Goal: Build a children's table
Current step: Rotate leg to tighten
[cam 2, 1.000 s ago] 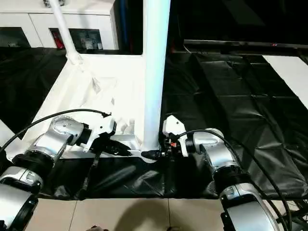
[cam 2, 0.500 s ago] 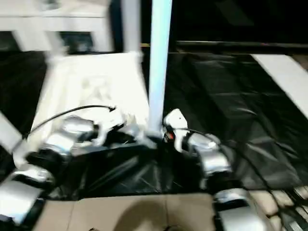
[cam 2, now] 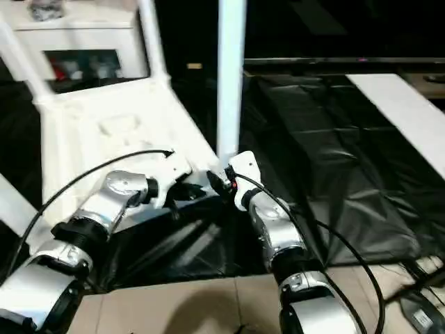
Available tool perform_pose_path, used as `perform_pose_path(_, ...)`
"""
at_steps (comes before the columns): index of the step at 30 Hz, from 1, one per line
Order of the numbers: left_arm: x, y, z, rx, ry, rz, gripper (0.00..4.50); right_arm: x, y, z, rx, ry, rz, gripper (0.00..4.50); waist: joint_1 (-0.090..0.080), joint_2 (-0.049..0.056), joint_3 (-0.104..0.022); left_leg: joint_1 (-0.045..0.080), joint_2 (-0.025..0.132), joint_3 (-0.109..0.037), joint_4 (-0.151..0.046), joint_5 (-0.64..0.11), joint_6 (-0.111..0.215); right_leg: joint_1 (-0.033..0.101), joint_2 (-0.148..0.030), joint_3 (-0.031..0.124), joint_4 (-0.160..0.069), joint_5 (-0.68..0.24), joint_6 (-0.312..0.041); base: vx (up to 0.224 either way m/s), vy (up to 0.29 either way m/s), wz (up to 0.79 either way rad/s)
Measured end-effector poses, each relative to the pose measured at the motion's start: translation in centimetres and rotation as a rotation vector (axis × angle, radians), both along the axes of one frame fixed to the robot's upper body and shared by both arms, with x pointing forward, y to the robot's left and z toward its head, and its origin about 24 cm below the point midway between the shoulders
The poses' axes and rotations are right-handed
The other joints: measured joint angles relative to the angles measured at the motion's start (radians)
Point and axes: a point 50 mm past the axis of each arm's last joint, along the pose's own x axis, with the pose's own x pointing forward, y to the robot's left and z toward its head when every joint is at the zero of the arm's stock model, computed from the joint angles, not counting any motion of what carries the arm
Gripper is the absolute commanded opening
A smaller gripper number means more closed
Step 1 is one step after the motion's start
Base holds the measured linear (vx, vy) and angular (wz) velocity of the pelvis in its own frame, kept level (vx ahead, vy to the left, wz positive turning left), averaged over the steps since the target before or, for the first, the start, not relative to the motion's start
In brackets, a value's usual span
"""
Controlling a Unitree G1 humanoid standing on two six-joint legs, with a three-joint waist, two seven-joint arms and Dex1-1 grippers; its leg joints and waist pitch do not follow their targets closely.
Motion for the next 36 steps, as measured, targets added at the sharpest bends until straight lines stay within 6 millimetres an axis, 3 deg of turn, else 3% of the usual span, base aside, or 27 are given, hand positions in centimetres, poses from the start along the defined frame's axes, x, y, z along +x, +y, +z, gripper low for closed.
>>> perform_pose_path(2, -0.2, 0.3, 0.0, -0.01, 0.007, -0.024, 0.0, -0.3, -0.4, 0.1, -0.015, -0.002, 0.069, 4.18, 0.001, 0.0, 0.0, -0.001, 0.0, 0.0, 0.0, 0.0, 0.0, 0.0, 0.0, 0.0, 0.001, 0.0, 0.0, 0.0, 0.0, 0.0)
perform_pose_path(5, -0.5, 1.1, 0.2, -0.022, 0.022, -0.079, 0.0, -0.7, -1.8, 0.4, -0.057, -0.007, 0.208, 4.18, 0.005, 0.0, 0.0, -0.002, 0.0, 0.0, -0.001, 0.0, 0.0, -0.001, 0.0, 0.001, 0.005, 0.004, -0.006, 0.0, 0.0, 0.0)
perform_pose_path(12, -1.3, 2.9, 0.5, -0.012, 0.07, -0.241, 0.0, -2.1, -3.6, 1.2, -0.107, 0.04, 0.532, 4.18, 0.039, 0.0, 0.0, -0.004, 0.007, 0.002, -0.004, 0.0, 0.0, -0.002, 0.002, -0.002, 0.008, 0.003, -0.005, 0.0, 0.0, 0.0)
perform_pose_path(17, -1.7, 3.8, 0.6, 0.012, 0.092, -0.318, 0.0, -2.7, -3.3, 1.3, -0.114, 0.069, 0.662, 3.81, 0.053, -0.001, 0.001, -0.005, 0.007, 0.003, -0.003, 0.0, 0.0, -0.002, 0.002, -0.001, 0.007, 0.003, -0.005, 0.0, 0.0, 0.0)
perform_pose_path(18, -1.7, 4.0, 0.7, 0.017, 0.094, -0.328, 0.0, -2.7, -3.2, 1.3, -0.115, 0.073, 0.68, 3.5, 0.053, -0.001, 0.001, -0.005, 0.007, 0.003, -0.003, 0.0, 0.0, -0.002, 0.002, -0.001, 0.007, 0.003, -0.005, 0.0, 0.0, 0.0)
perform_pose_path(31, -1.8, 4.2, 0.7, 0.021, 0.101, -0.349, 0.0, -2.9, -3.0, 1.4, -0.112, 0.089, 0.734, 2.75, 0.053, -0.002, 0.001, -0.005, 0.007, 0.003, -0.003, 0.0, 0.0, -0.002, 0.002, -0.001, 0.008, 0.003, -0.005, 0.0, 0.0, 0.0)
perform_pose_path(36, -1.1, 3.6, 0.6, 0.018, 0.068, -0.249, 0.0, -2.3, -2.7, 0.9, -0.08, 0.074, 0.558, 2.72, 0.045, -0.003, 0.001, -0.003, 0.007, 0.003, -0.001, 0.0, 0.0, 0.0, 0.002, 0.0, 0.008, 0.002, -0.004, 0.0, 0.0, 0.0)
